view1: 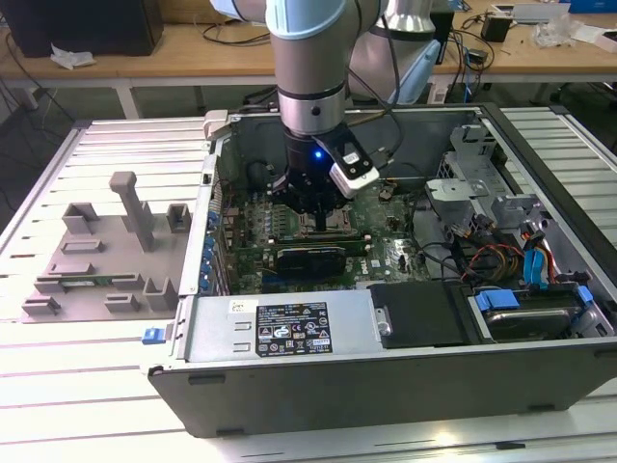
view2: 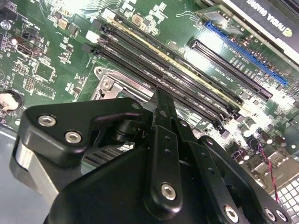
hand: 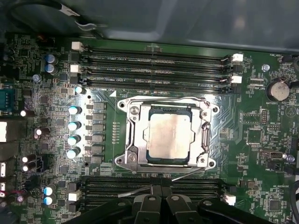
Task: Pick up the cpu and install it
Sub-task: 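Install the second cpu locking lever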
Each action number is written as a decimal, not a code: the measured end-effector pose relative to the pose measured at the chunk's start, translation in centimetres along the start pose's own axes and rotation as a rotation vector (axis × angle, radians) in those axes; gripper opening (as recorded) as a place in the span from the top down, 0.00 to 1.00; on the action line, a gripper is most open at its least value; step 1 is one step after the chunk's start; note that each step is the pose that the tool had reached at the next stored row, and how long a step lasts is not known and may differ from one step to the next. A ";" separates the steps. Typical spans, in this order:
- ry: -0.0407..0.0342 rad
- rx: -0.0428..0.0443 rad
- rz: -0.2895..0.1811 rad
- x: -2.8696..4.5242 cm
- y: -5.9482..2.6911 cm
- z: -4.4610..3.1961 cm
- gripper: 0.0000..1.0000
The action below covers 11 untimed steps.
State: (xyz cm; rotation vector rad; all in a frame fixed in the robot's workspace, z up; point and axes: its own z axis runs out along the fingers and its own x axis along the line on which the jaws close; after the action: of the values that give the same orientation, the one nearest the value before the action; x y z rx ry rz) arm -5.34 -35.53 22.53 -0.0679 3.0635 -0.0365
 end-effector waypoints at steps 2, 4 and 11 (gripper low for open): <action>0.0000 0.0000 0.000 0.09 0.01 0.05 0.89; 0.0001 0.0001 0.000 0.10 0.01 0.06 0.89; 0.0529 -0.0039 -0.001 0.13 0.02 0.42 0.89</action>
State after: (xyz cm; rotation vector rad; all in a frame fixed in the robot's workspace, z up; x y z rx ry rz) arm -5.44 -35.53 22.10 -0.0701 3.1165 -0.0329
